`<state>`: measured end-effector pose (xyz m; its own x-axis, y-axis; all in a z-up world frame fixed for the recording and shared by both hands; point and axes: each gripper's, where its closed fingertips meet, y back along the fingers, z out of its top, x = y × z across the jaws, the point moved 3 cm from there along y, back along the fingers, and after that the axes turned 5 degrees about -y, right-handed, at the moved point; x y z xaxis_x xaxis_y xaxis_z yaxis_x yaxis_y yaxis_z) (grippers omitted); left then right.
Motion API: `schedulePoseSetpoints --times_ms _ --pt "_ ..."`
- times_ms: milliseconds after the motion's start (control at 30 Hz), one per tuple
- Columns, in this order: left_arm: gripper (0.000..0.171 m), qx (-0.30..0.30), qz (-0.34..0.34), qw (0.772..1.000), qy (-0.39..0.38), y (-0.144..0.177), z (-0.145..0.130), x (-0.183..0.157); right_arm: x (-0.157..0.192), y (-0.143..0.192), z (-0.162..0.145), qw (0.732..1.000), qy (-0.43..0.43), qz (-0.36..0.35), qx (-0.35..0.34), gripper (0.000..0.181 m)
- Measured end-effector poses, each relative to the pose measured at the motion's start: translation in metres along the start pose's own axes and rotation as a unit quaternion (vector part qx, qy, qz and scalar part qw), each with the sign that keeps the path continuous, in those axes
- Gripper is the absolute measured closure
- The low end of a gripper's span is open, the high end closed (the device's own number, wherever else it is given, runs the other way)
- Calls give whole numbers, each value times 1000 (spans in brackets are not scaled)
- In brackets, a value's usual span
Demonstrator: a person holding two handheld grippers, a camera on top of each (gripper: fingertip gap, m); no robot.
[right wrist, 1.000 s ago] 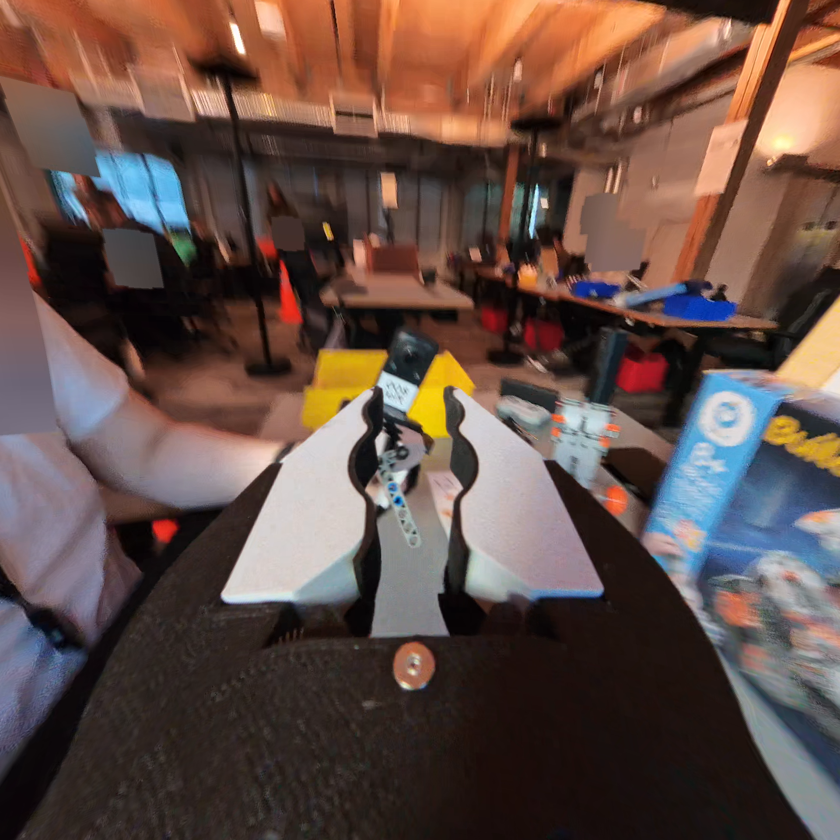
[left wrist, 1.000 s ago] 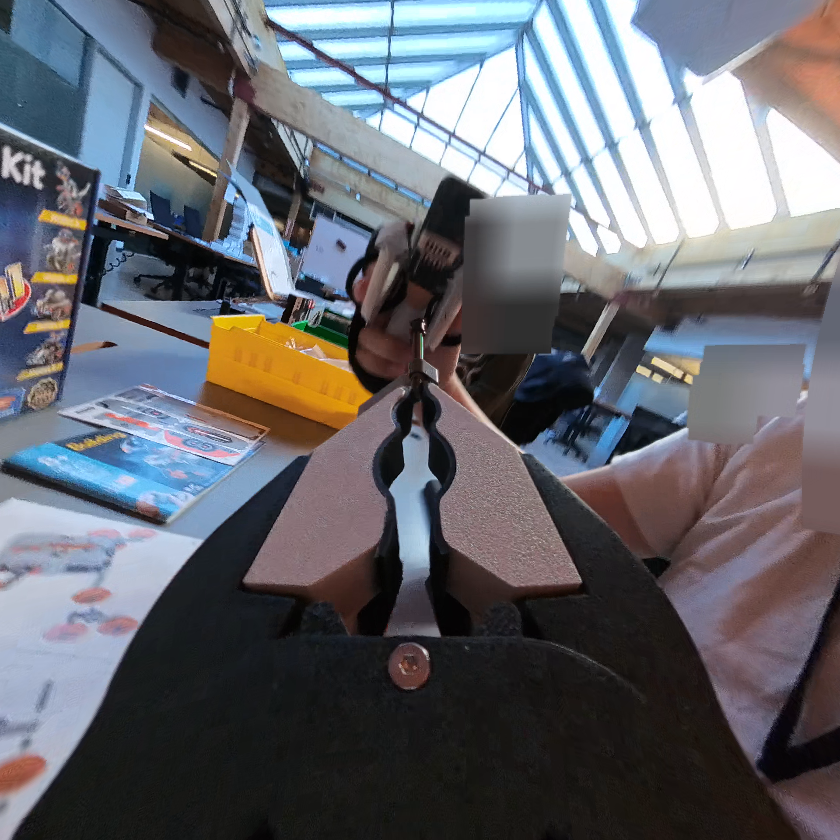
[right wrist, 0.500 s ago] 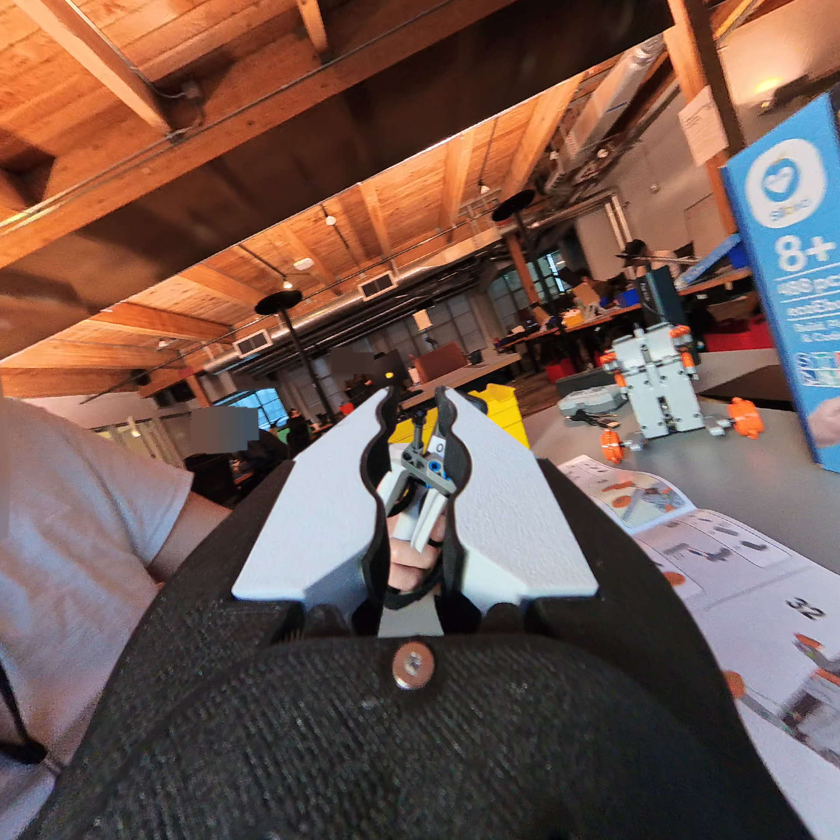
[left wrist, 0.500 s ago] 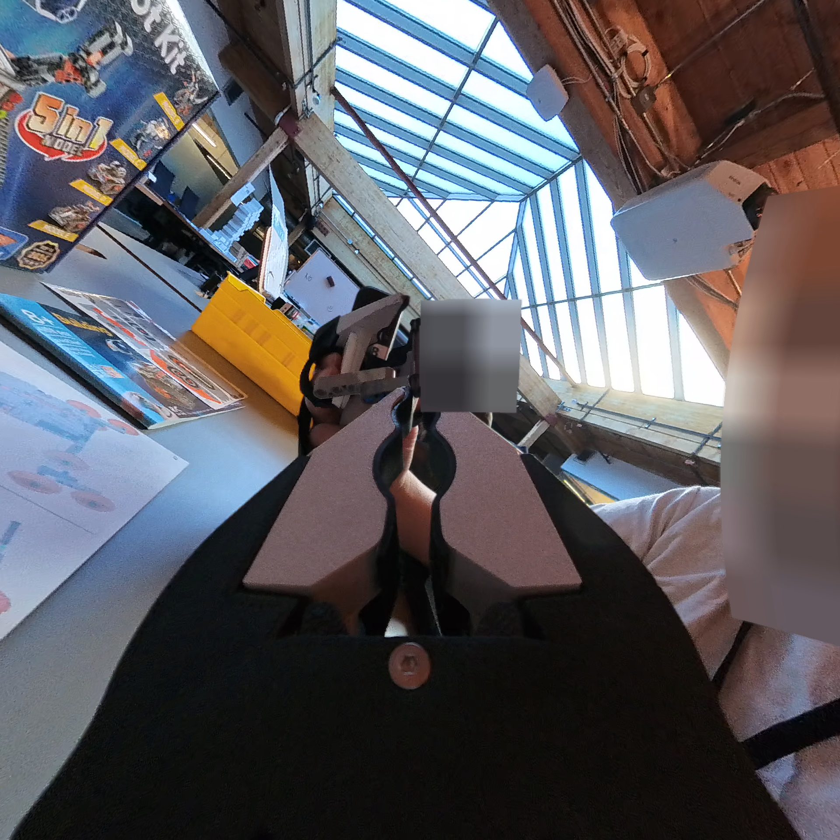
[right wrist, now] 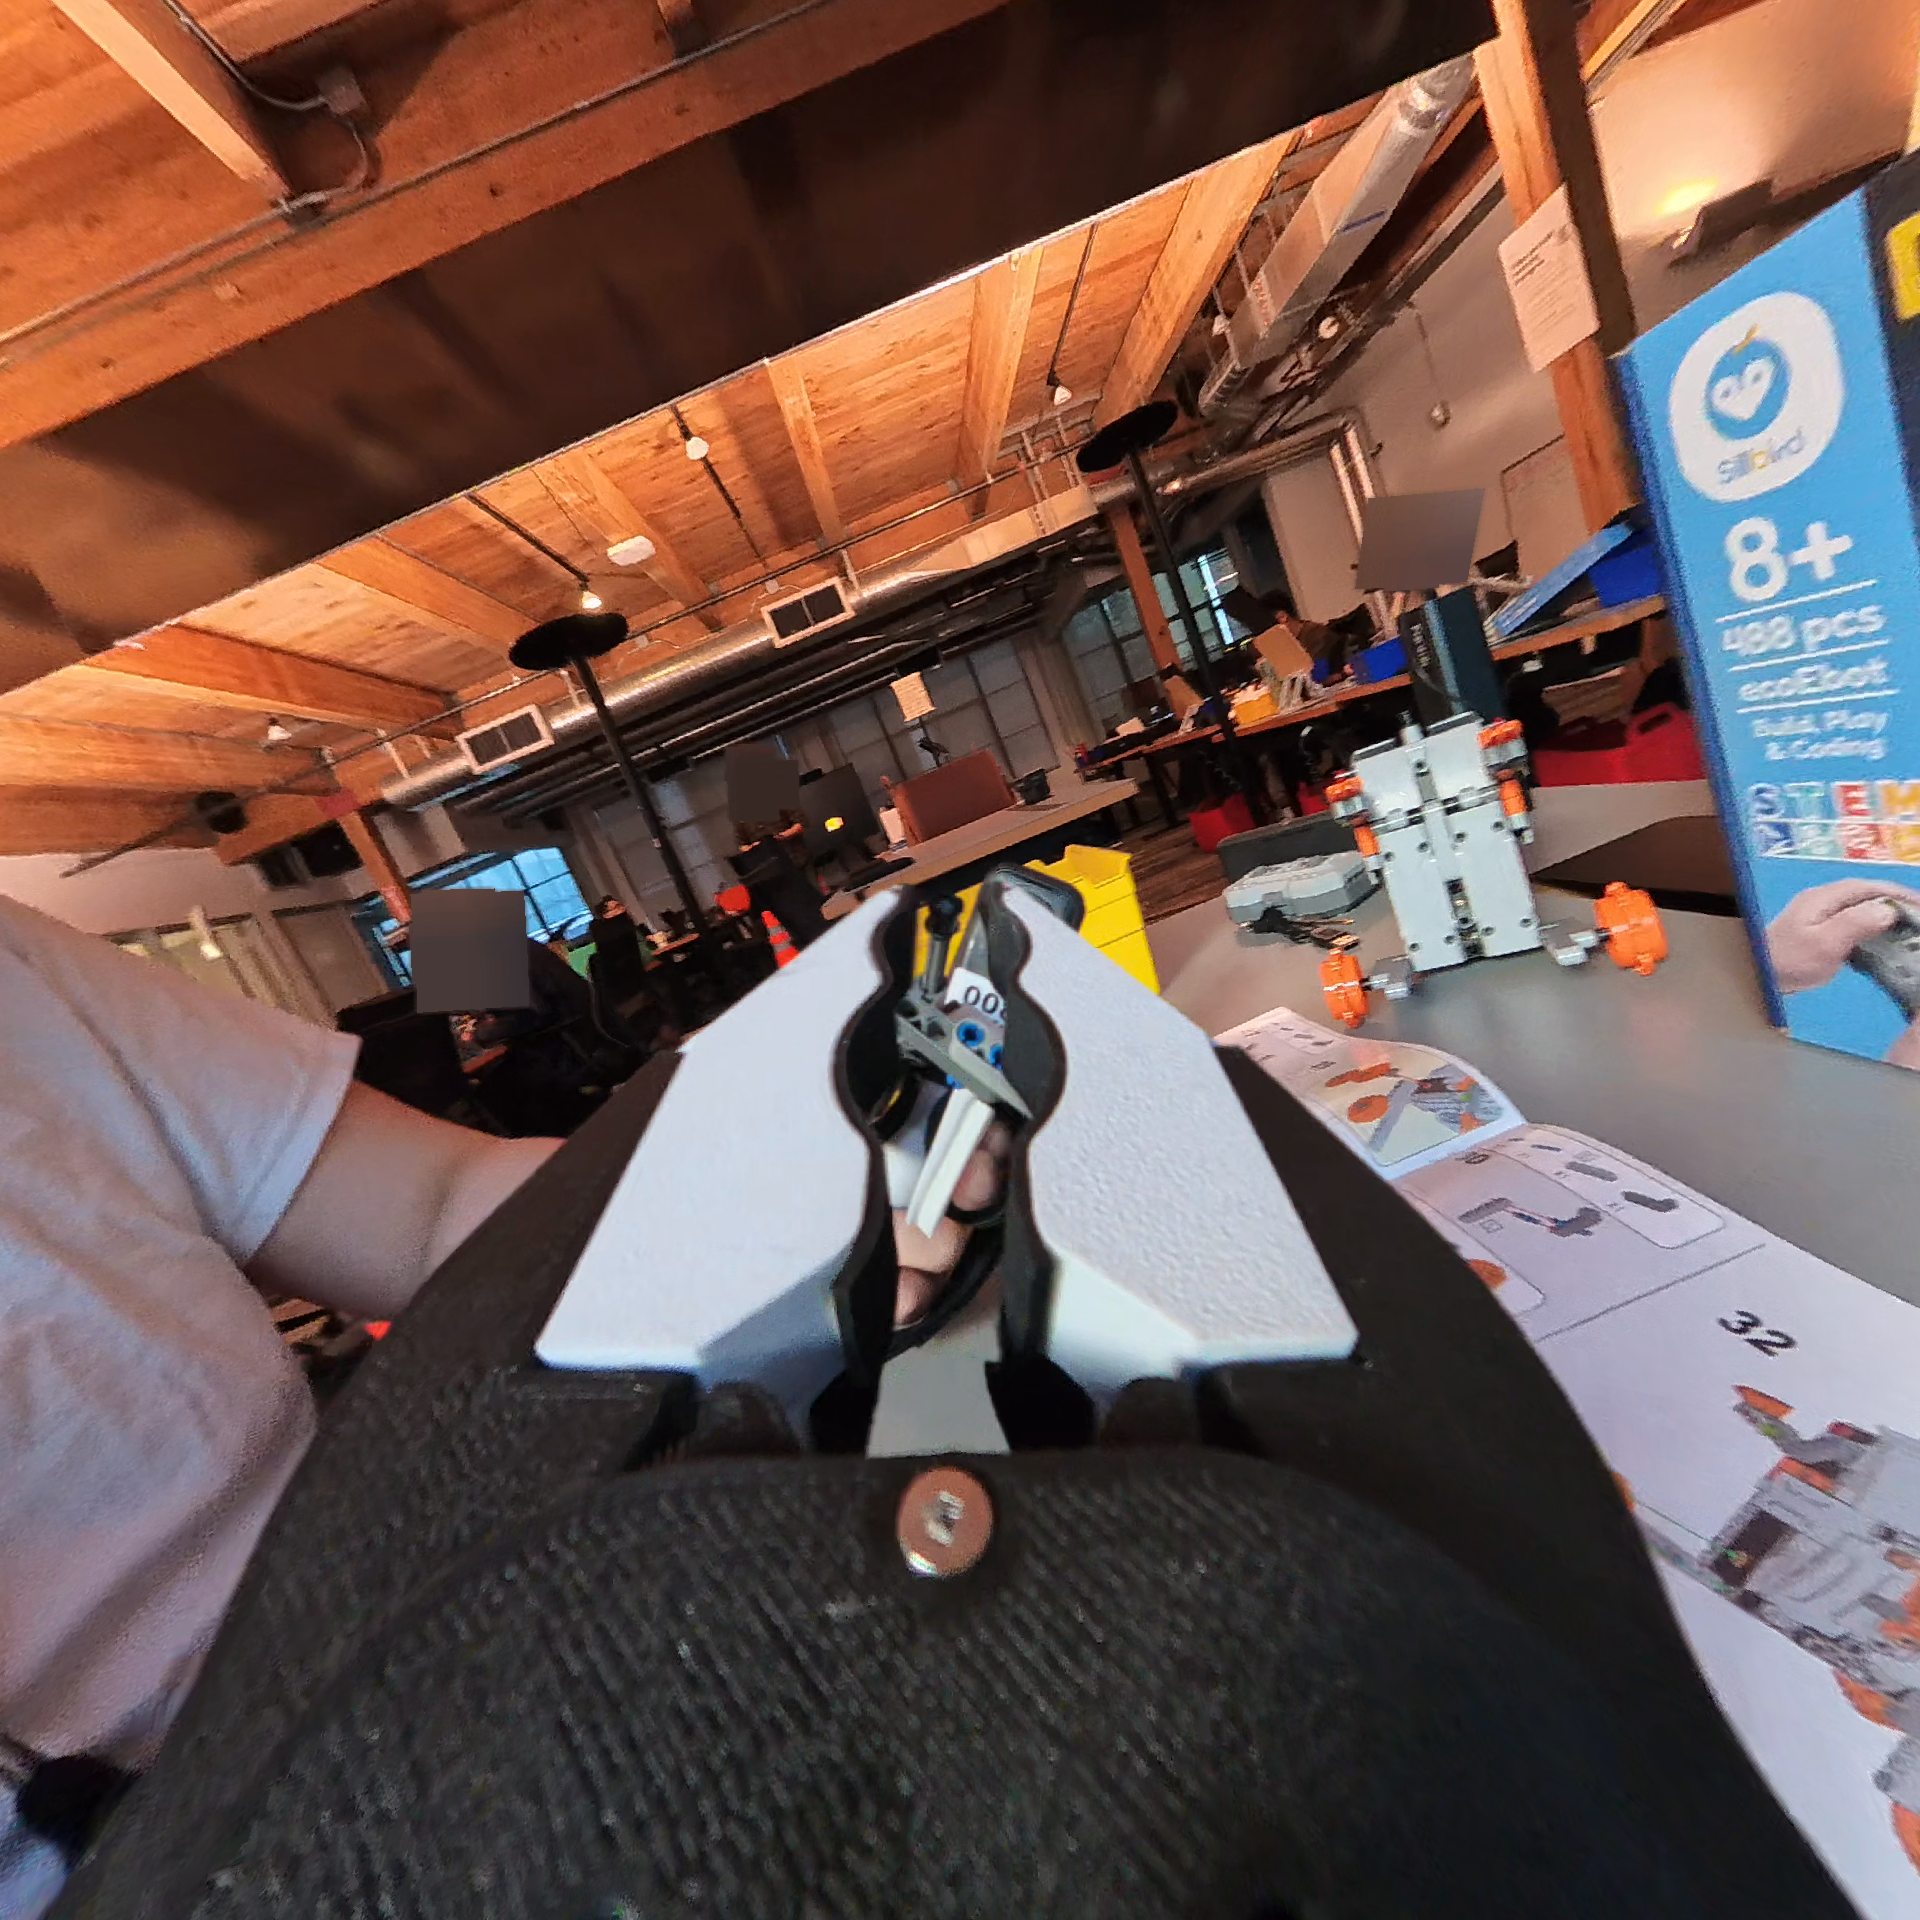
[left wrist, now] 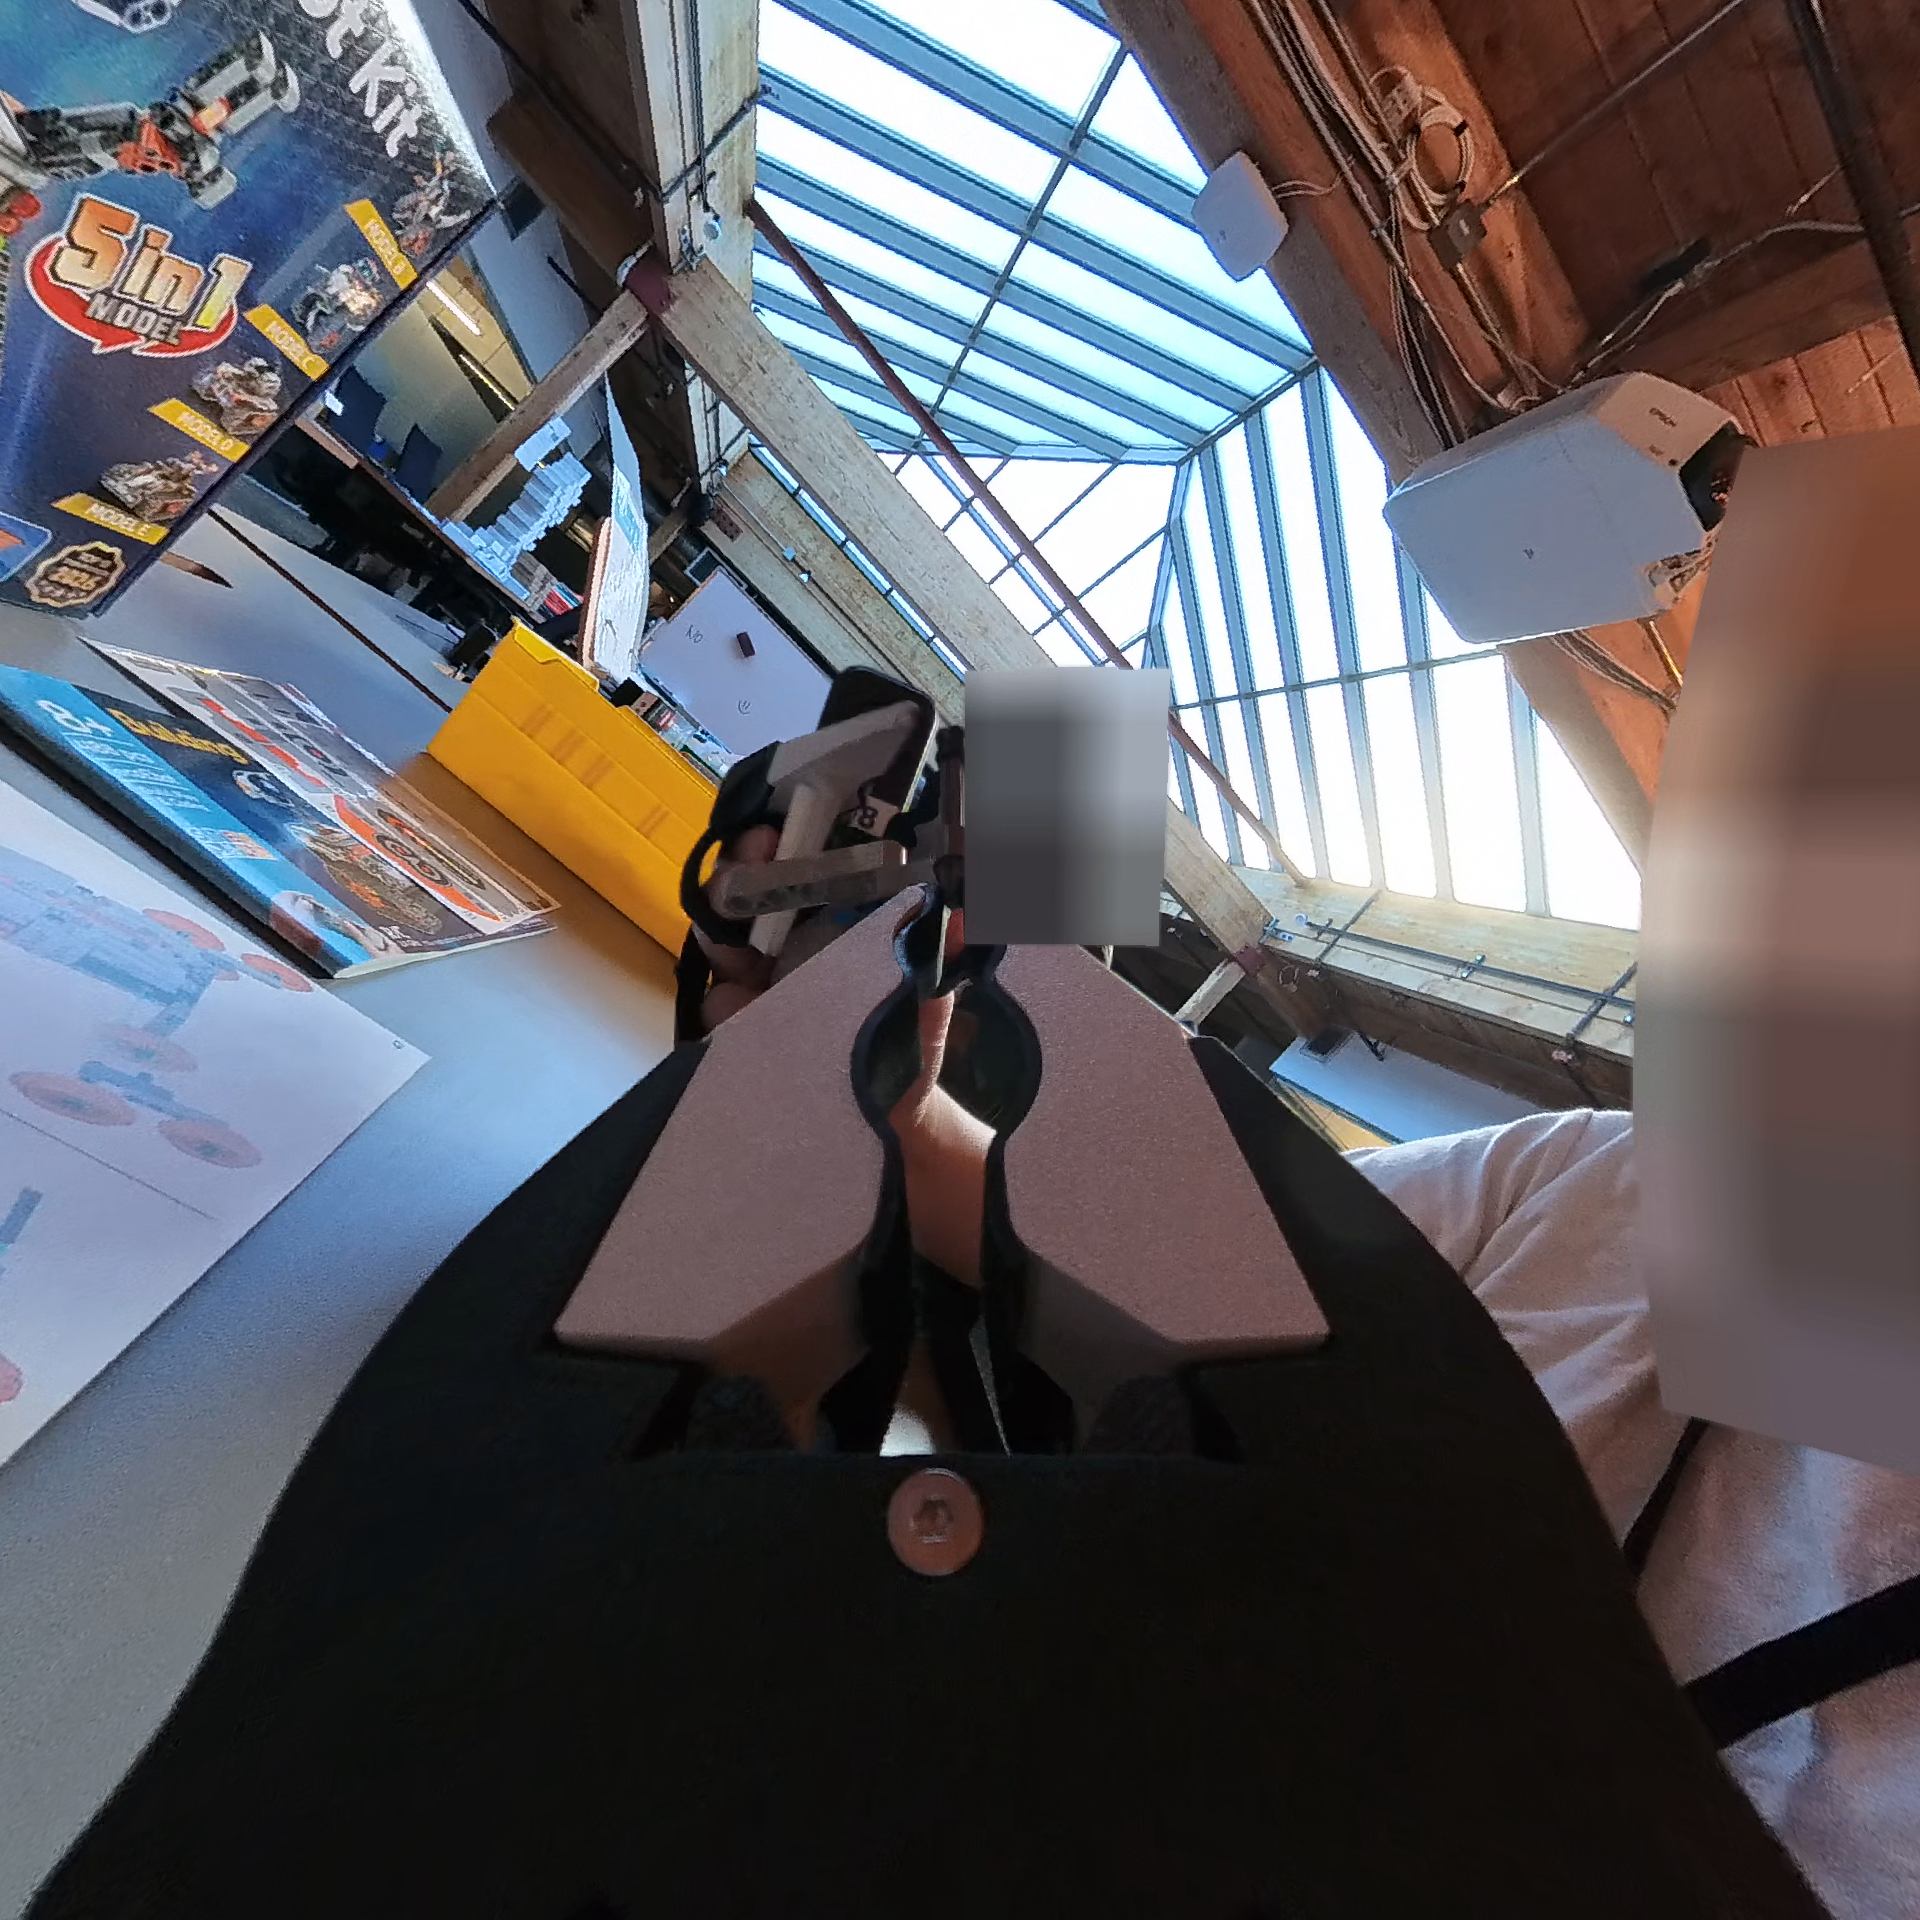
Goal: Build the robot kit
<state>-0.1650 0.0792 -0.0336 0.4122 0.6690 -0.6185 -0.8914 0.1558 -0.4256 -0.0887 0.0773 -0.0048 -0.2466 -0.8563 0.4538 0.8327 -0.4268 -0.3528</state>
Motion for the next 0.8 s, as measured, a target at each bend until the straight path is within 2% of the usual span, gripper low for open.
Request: schedulePoseSetpoints --times_ms 33,133,167,300,567,800 --pt "171 0 0 1000 1 0 0 0 0 0 0 1000 -2 1 -3 167" --pt "171 11 2 1000 -1 -1 -3 0 -2 -3 -11 999 -29 11 21 171" --pt "171 15 5 1000 -1 -2 -4 1 -2 -4 -13 999 -29 15 28 176" --pt "171 18 5 1000 -2 -1 -3 1 1 -2 -13 999 -8 22 42 177" --pt "171 17 3 1000 1 -2 -3 2 -1 0 -7 997 -59 39 8 176" --pt "171 32 25 999 4 3 -8 9 -6 5 -16 998 -27 15 57 176"
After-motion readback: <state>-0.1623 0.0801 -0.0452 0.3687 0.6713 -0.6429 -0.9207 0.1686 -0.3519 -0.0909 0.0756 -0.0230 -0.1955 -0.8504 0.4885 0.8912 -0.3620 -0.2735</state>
